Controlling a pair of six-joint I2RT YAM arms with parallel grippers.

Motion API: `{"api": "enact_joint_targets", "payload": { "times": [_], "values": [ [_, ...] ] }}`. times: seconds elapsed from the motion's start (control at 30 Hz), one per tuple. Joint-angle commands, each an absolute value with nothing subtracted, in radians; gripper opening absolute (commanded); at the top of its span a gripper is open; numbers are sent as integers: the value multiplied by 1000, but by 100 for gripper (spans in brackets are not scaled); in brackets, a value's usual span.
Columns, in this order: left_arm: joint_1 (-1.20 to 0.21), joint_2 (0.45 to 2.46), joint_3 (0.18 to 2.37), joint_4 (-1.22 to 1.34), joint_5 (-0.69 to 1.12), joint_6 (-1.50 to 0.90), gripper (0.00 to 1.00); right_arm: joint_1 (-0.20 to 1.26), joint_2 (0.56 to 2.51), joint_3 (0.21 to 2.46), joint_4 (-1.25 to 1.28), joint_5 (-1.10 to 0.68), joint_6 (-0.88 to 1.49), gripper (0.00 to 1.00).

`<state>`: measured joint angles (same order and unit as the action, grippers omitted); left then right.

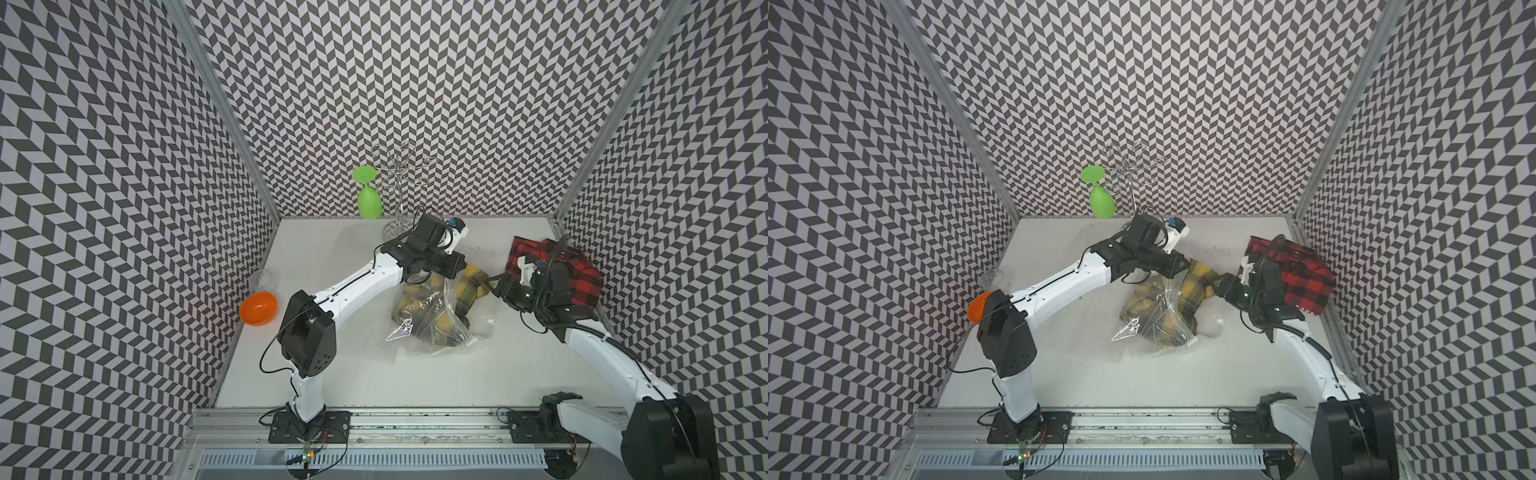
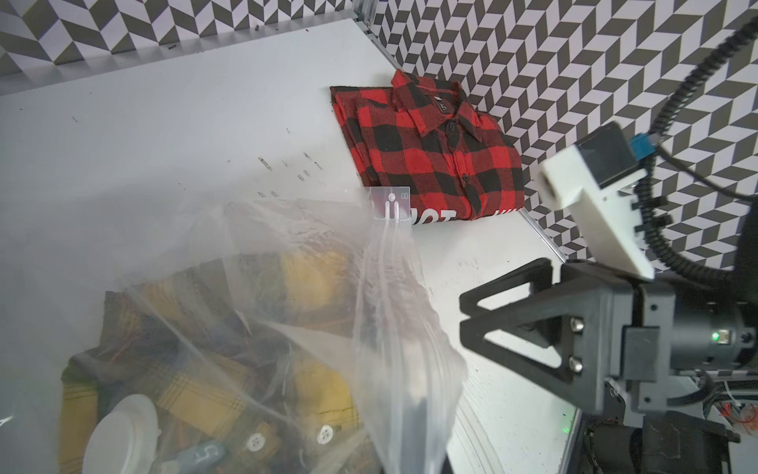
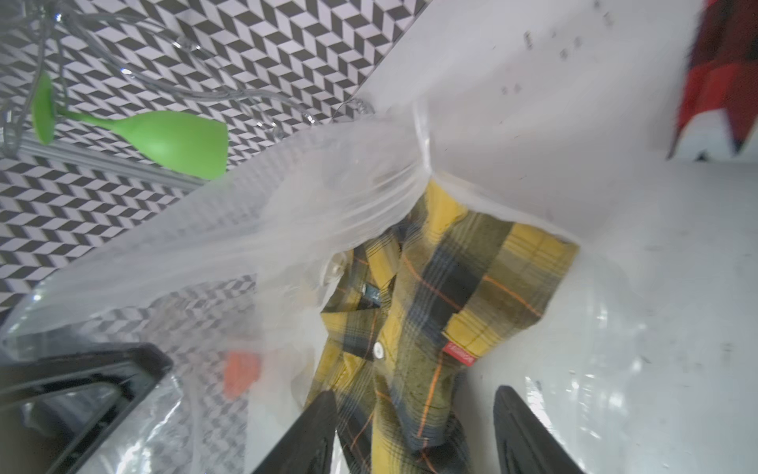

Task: Place the folded shirt into the vacuum bag
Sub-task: Place the shirt in the vacuum bag.

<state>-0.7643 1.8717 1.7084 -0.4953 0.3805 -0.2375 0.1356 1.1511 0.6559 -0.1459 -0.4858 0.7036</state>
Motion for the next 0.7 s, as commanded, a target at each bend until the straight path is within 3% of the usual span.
{"api": "enact_joint_targets", "payload": {
  "times": [0.0,0.23,0.3,0.5,0.67],
  "values": [
    [-787,1850,1794,-470,403,-225,2,176,1247,607,38,-601,848,63],
    [-845,1950,1951,-550,374,-175,2,210,1389,582,104,-585,868,69],
    [-852,1985,2004,-555,386,-175,2,210,1412,551,152,-594,866,66],
    [-936,2160,2325,-699,434,-131,2,223,1497,542,407,-632,877,29],
    [-911,2113,2167,-695,390,-100,2,234,1572,611,444,-637,859,18]
  ]
}}
